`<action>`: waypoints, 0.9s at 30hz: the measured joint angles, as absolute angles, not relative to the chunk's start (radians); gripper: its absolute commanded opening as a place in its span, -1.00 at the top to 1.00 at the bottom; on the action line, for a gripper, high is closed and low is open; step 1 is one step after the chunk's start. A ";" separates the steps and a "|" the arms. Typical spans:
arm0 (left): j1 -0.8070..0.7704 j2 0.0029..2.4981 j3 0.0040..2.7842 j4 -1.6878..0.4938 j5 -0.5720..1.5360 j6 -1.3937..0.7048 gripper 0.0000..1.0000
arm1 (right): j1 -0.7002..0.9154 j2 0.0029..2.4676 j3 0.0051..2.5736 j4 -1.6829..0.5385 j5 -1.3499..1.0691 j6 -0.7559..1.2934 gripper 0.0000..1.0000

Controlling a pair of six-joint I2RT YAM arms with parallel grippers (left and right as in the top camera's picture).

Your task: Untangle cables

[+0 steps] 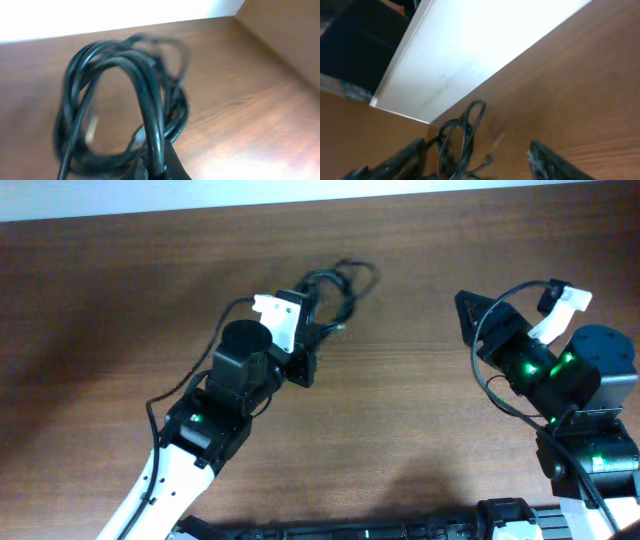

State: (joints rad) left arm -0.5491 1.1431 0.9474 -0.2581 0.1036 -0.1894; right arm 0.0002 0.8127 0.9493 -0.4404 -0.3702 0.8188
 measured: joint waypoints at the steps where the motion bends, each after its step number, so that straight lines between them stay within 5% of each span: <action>1: -0.549 1.143 0.947 -0.245 0.101 -0.130 1.00 | 0.001 0.813 0.950 -0.442 -0.371 0.799 -0.56; 16: -0.550 1.143 0.946 -0.179 0.442 0.633 1.00 | 0.000 0.813 0.950 -0.442 -0.553 0.332 -0.49; 27: -0.549 1.143 0.946 -0.180 0.602 0.899 1.00 | 0.000 0.813 0.950 -0.442 -0.657 0.152 -0.21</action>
